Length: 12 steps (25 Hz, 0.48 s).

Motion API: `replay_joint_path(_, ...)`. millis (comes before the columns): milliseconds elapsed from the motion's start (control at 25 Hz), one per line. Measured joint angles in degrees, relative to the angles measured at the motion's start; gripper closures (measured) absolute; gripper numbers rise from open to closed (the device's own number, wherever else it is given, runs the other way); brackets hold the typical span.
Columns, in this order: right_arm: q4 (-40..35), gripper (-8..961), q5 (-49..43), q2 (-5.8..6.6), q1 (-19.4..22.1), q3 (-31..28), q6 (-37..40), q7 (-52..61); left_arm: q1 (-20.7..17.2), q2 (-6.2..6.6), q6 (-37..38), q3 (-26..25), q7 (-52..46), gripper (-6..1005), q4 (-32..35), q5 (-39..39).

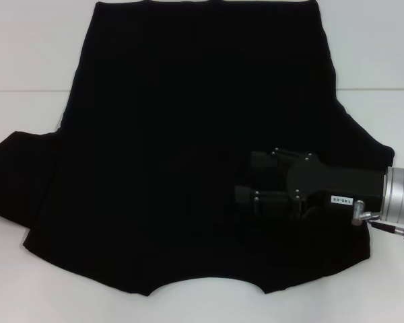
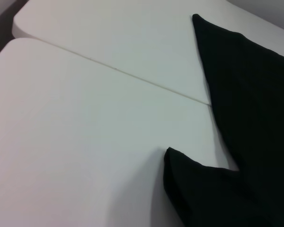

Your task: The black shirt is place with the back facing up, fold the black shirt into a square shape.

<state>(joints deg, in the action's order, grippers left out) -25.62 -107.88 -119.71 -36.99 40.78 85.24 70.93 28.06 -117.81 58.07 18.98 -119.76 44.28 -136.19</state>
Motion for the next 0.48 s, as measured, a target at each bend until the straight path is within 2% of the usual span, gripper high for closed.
replay_joint_path(320, 0.66, 42, 0.13, 0.00, 0.12, -0.01, -0.08, -0.47, 0.79, 0.38, 0.82, 0.18, 0.27, 991, 0.33, -0.40)
replay_joint_path(480, 0.97, 42, 0.13, 0.00, 0.24, -0.01, -0.08, -0.47, 1.56, 0.95, 0.54, 0.29, 0.46, 990, 0.65, -0.41)
